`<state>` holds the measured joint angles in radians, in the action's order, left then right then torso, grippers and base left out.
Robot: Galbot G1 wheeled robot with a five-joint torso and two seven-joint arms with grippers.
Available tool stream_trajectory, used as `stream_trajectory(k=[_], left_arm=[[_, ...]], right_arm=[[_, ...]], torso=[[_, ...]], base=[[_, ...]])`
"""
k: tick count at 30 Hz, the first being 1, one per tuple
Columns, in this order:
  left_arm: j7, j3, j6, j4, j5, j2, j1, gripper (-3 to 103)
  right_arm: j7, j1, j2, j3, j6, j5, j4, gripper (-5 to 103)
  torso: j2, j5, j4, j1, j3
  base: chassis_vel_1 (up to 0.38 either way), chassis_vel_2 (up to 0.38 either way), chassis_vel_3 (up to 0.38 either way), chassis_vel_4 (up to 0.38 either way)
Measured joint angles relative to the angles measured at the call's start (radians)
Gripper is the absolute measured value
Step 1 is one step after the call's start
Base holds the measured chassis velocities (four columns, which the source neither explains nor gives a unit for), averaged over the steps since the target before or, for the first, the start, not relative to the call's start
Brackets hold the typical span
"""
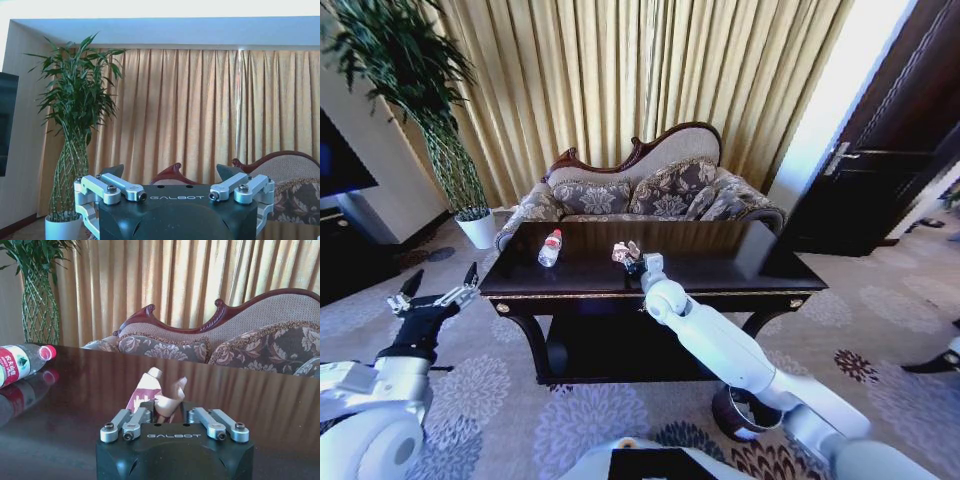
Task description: Move to the front of the table and place the trash on the table into the trash bin.
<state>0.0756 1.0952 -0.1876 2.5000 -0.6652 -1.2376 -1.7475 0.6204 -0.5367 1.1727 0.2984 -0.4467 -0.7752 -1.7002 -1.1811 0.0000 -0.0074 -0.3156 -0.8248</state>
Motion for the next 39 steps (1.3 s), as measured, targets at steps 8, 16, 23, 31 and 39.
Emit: stream_trajectory(k=[8,16,23,31,39], left_arm=[[0.0,-0.005,0.0,0.0,0.0,0.0,0.002,100],[0.0,-0.008,0.0,0.0,0.0,-0.002,0.003,100],[-0.002,0.002,0.0,0.0,-0.003,-0.006,0.003,100],[-0.002,0.012,0.0,0.0,-0.013,-0.008,0.008,100],[-0.013,0.008,0.0,0.0,-0.013,-0.022,0.019,100]], right_arm=[[-0.005,-0.009,-0.03,-0.008,0.018,-0.005,-0.028,3],[-0.031,-0.001,-0.104,-0.053,0.035,-0.056,-0.107,0],[-0.053,-0.056,-0.205,-0.171,0.033,-0.134,-0.235,0],[-0.077,-0.227,-0.328,-0.383,0.018,-0.179,-0.378,0],[-0.084,-0.431,-0.46,-0.614,0.029,-0.189,-0.523,0]], torso=[[0.0,0.0001,0.0,0.0,0.0],[0.0,0.0002,0.0,0.0,0.0],[0.0,0.0002,-0.0001,0.0,0.0],[0.0,0.0003,-0.0003,0.0,0.0],[0.0,0.0003,-0.0001,0.0,0.0]], base=[[0.0,0.0,0.0,0.0],[0.0,0.0,0.0,0.0],[0.0,0.0,0.0,0.0],[0.0,0.0,0.0,0.0],[0.0,0.0,0.0,0.0]])
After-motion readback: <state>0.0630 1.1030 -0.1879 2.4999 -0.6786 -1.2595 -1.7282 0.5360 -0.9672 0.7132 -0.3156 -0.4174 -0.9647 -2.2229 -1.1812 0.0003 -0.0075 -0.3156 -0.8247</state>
